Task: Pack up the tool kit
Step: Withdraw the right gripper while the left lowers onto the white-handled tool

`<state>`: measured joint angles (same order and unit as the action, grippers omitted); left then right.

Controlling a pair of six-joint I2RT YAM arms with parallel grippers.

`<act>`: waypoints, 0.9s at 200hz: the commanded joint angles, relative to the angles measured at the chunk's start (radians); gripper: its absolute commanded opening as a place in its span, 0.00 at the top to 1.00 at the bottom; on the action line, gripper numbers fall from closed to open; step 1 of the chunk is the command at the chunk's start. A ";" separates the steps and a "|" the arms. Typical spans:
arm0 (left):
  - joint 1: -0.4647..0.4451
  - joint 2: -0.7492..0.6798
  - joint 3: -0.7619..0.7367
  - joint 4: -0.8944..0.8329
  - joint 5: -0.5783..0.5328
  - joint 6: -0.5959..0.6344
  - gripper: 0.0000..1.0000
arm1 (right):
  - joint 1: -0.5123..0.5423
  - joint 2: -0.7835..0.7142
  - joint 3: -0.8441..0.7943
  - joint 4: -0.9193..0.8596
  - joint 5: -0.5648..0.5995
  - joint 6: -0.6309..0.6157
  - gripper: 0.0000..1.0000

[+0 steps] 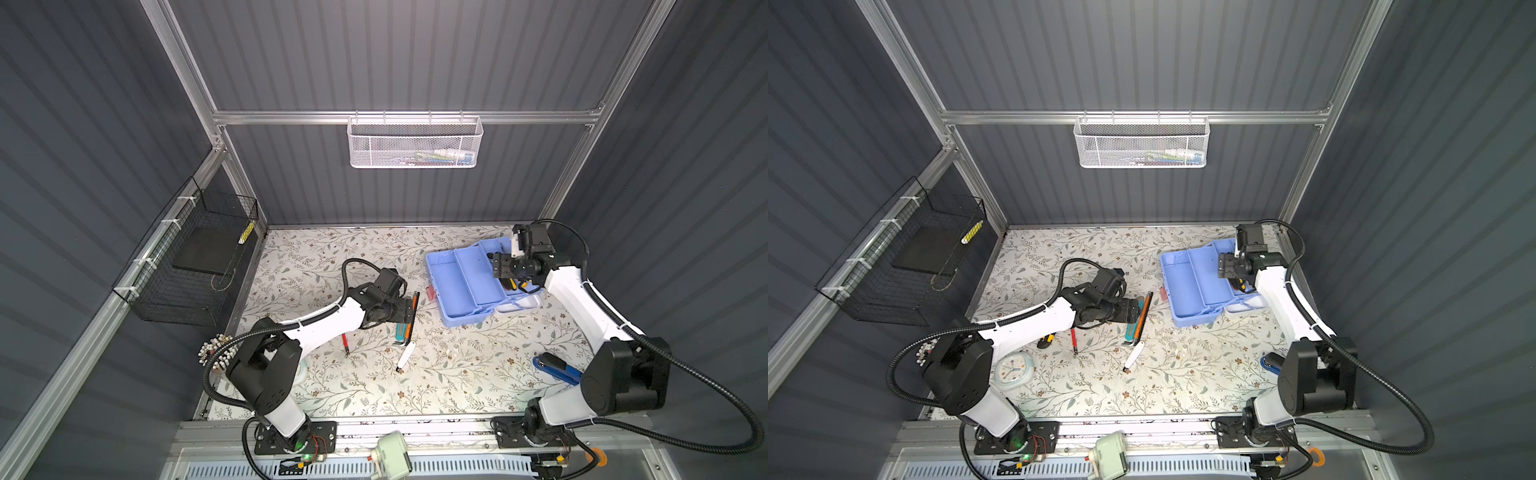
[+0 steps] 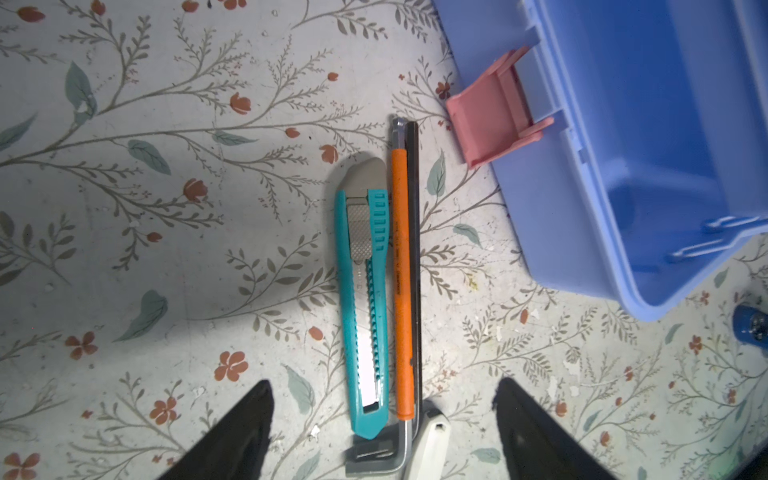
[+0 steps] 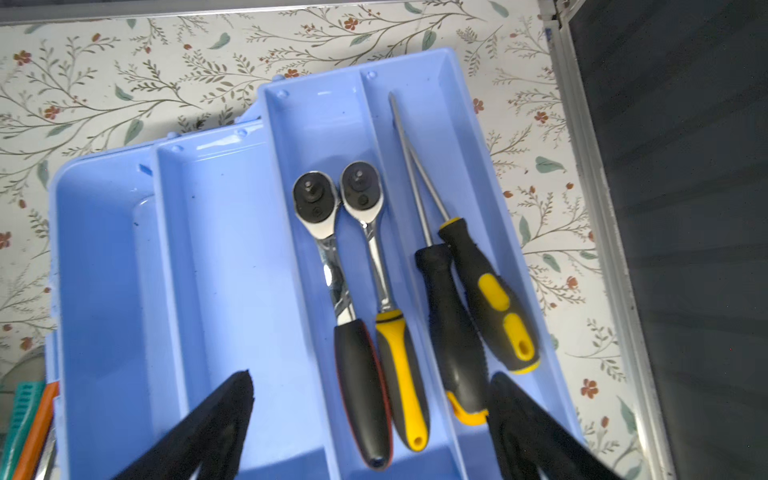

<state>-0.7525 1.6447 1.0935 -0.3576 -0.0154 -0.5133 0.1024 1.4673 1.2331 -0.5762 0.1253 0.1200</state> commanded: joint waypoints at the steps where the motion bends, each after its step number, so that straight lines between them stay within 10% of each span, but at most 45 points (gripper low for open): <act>1: 0.005 0.044 0.011 -0.046 0.006 0.001 0.27 | 0.036 -0.042 -0.041 0.028 -0.003 0.069 0.11; 62: -0.032 0.080 0.013 -0.079 0.064 0.075 0.57 | 0.063 -0.076 -0.096 0.047 0.013 0.107 0.10; 180: -0.158 0.015 -0.104 -0.137 0.076 0.133 0.46 | 0.063 -0.060 -0.080 0.023 0.030 0.097 0.09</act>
<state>-0.8906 1.6802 1.0164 -0.4519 0.0486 -0.4202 0.1646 1.3979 1.1461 -0.5392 0.1402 0.2096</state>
